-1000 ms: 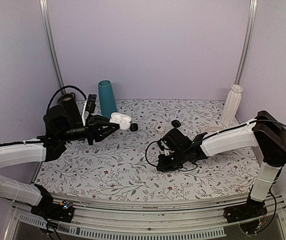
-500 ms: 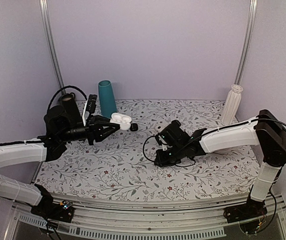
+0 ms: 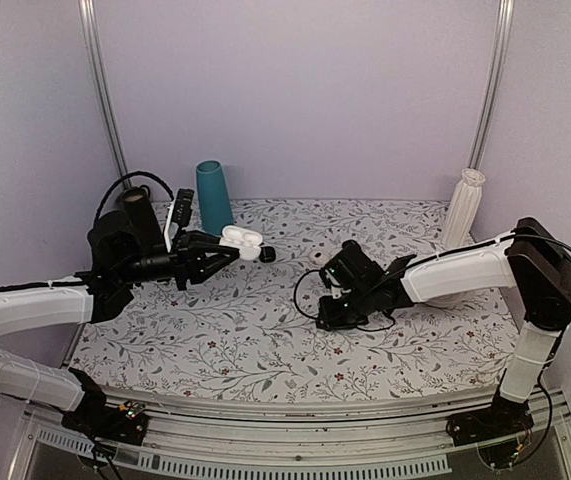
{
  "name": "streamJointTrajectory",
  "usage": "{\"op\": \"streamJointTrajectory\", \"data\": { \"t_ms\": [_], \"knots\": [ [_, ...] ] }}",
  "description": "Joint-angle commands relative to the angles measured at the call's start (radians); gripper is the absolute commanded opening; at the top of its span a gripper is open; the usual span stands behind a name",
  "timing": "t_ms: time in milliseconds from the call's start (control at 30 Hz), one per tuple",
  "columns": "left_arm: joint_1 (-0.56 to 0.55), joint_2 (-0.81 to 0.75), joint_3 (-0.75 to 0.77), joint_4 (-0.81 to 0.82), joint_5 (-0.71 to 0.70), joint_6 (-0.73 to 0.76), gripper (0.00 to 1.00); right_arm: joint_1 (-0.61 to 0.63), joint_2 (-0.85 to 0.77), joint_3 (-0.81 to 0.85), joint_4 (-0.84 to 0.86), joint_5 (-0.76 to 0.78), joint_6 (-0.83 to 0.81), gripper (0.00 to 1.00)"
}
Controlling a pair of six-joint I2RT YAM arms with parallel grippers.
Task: Insert the wireless bluetooth earbuds into the charging case
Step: Pick up the left earbud from the center of the board.
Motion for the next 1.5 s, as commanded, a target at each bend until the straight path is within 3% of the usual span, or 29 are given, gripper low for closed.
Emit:
{"op": "streamJointTrajectory", "data": {
  "t_ms": [0,1467],
  "knots": [
    [0.017,0.001,0.005,0.015,0.009,-0.001,0.00,-0.014,0.032,-0.017,0.033,-0.012,0.012,0.18],
    [0.019,0.008,0.006,0.019,0.013,-0.006,0.00,0.027,0.074,0.008,0.032,-0.046,0.017,0.18]
  ]
}}
